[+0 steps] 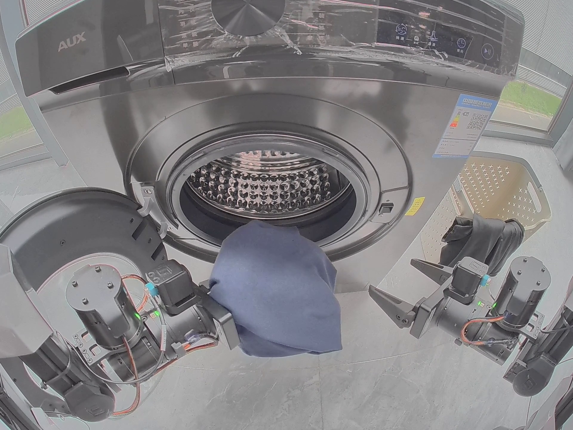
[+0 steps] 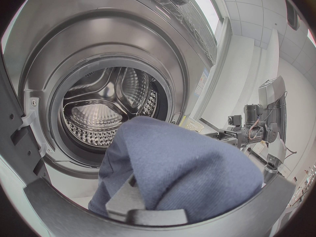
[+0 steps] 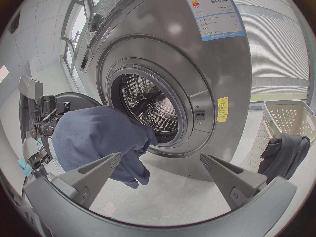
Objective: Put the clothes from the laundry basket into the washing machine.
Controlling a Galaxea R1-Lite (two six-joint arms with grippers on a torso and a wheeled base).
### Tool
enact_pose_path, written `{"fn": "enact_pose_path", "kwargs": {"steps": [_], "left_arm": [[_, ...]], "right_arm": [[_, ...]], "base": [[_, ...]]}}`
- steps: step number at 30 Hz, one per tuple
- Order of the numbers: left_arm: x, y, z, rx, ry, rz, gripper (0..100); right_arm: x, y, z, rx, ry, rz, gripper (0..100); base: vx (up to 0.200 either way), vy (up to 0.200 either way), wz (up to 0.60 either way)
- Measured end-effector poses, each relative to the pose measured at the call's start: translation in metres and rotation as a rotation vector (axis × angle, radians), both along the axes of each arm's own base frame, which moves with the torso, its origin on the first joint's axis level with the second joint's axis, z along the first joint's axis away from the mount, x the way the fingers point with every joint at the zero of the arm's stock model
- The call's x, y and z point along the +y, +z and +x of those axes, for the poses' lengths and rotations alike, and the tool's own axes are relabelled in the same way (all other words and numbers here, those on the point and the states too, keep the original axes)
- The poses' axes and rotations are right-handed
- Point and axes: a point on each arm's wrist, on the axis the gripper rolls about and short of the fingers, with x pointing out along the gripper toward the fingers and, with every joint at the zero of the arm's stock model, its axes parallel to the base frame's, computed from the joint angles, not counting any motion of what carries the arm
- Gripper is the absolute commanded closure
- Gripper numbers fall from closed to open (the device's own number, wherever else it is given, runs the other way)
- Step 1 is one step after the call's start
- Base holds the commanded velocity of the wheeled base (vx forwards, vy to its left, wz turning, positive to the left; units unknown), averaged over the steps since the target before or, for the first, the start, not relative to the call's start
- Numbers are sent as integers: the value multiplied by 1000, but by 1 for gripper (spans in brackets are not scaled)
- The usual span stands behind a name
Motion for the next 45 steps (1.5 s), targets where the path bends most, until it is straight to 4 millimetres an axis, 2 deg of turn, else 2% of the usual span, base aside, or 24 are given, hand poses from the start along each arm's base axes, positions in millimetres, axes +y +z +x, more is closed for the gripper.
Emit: {"fn": "enact_pose_path", "kwargs": {"steps": [6, 31, 37, 45], "left_arm": [[-2, -1, -2, 3, -11, 5, 100], [-5, 1, 0, -15, 13, 2, 100], [-15, 7, 11, -61, 39, -10, 100], [-37, -7, 43, -40, 31, -22, 100]], "right_arm": [[1, 0, -1, 0, 1, 0, 0], [5, 1, -4, -3, 14, 4, 0], [9, 1, -7, -1, 23, 6, 0], [15, 1, -14, 2, 57, 7, 0]], "base": [[100, 0, 0], [0, 0, 0], [0, 0, 0], [0, 0, 0]]}}
